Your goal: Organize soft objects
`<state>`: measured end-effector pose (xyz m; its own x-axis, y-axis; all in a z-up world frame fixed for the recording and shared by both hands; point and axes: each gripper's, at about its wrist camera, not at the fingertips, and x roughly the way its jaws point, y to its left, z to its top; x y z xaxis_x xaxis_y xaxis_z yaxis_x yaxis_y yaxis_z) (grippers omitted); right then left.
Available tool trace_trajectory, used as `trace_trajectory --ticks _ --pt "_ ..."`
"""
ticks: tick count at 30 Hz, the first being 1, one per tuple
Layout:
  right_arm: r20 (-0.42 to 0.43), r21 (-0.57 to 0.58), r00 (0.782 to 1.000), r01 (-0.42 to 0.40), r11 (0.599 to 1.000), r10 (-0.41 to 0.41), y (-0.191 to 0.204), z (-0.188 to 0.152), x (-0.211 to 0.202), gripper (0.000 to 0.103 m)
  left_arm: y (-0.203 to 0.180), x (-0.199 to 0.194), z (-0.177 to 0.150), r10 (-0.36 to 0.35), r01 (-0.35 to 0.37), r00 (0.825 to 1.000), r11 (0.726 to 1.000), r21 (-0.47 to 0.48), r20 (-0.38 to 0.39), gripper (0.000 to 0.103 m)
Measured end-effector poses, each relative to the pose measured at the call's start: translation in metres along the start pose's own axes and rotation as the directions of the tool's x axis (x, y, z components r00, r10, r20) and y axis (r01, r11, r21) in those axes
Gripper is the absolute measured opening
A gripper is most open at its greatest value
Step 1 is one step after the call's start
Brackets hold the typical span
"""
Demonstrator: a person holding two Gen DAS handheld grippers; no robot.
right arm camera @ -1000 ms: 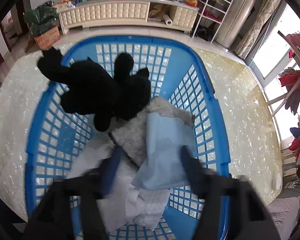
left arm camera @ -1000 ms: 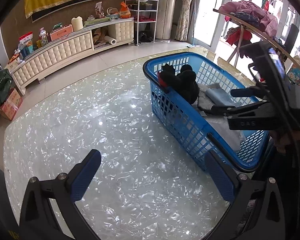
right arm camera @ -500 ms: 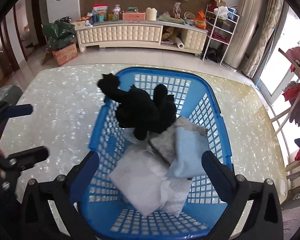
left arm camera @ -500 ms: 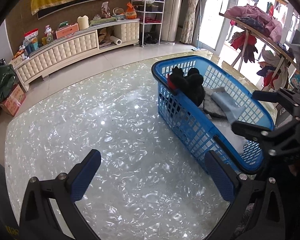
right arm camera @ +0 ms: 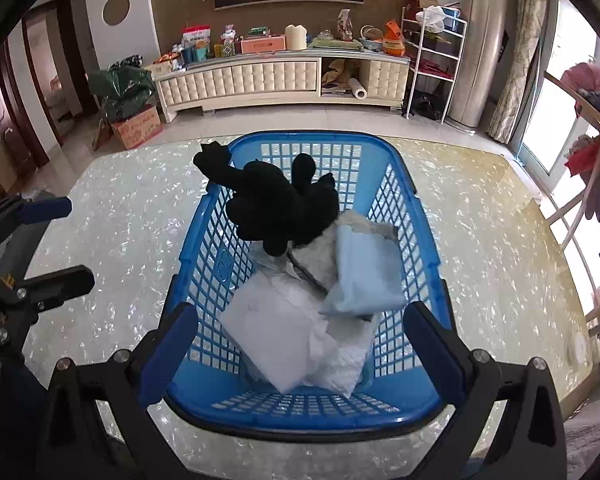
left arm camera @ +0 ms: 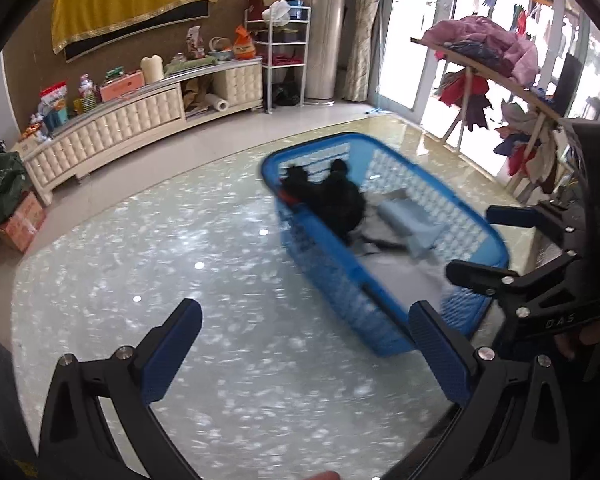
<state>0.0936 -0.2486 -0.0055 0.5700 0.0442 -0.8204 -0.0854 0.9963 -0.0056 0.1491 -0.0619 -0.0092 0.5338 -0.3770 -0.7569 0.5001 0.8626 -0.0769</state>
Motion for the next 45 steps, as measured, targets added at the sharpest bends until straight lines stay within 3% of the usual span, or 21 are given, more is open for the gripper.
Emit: trace_trajectory --ticks 5,12,19,22,35,45 --pt "0.045 0.011 0.999 -0.014 1.000 0.013 -0.002 -0.002 -0.015 0.102 -0.021 -0.003 -0.002 -0.009 0.009 1.000 1.000 -0.004 0.030 0.103" --pt "0.139 0.021 0.990 -0.016 1.000 0.013 -0.008 -0.008 -0.041 0.102 -0.023 -0.021 -0.003 -0.024 0.043 0.991 0.989 -0.139 0.132 0.103" --pt "0.199 0.017 0.980 -0.001 1.000 -0.002 -0.002 -0.017 -0.057 0.102 -0.027 -0.030 -0.005 -0.022 0.051 0.986 0.984 -0.170 0.166 0.103" --pt "0.219 0.013 0.976 0.008 1.000 -0.011 0.003 -0.020 -0.060 0.102 -0.028 -0.035 -0.009 0.031 0.003 0.983 0.984 -0.180 0.183 0.103" --pt "0.359 0.033 0.933 -0.008 0.999 -0.005 0.013 -0.024 -0.079 0.103 -0.030 -0.061 -0.026 0.118 -0.083 0.970 0.982 -0.167 0.214 0.103" --pt "0.381 0.015 0.924 0.003 1.000 -0.008 0.021 -0.026 -0.081 0.103 -0.030 -0.067 -0.031 0.127 -0.088 0.965 0.981 -0.173 0.228 0.103"
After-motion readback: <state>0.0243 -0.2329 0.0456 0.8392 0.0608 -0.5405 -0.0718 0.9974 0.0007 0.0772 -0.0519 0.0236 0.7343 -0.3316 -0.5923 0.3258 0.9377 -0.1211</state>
